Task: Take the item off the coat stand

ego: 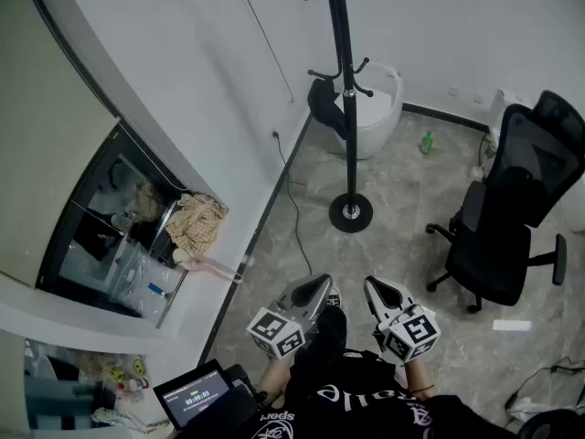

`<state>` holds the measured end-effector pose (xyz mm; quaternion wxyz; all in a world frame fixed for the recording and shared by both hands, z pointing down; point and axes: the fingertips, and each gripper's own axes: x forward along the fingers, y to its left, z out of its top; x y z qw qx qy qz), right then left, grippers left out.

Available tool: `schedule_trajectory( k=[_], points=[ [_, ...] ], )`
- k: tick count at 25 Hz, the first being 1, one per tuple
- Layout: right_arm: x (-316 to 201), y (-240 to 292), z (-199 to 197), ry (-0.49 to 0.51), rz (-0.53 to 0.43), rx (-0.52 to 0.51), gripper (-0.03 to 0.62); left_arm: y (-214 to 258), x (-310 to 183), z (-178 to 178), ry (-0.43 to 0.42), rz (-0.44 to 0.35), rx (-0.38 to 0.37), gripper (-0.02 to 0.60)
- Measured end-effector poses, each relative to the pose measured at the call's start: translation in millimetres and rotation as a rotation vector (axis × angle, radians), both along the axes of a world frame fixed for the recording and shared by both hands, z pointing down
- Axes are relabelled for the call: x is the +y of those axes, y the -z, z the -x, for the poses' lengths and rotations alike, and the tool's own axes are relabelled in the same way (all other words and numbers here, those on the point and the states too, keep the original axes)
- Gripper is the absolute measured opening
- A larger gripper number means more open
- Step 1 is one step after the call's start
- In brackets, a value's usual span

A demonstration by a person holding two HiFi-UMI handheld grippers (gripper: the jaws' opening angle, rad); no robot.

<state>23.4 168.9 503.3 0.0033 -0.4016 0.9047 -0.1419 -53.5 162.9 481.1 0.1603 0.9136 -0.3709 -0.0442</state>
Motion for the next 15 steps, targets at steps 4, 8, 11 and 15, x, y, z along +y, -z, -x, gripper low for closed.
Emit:
schedule_trajectory(
  k=[4, 8, 11, 15],
  points=[
    [-51, -1, 21, 0.016, -0.008, 0.016, 0.018, -5, -56, 18, 0.0, 0.002, 0.006, 0.005],
    [-109, 6, 33, 0.008, -0.022, 0.011, 0.018, -1, -119, 30, -0.017, -0.015, -0.002, 0.005],
    [-150, 14, 43, 0.009, -0.031, 0.02, 0.018, 12, -163, 38, -0.021, -0.028, -0.007, 0.005],
    [-198, 21, 53, -0.003, -0.039, 0.024, 0.018, 17, -210, 46, -0.041, -0.034, -0.003, 0.005]
  ],
)
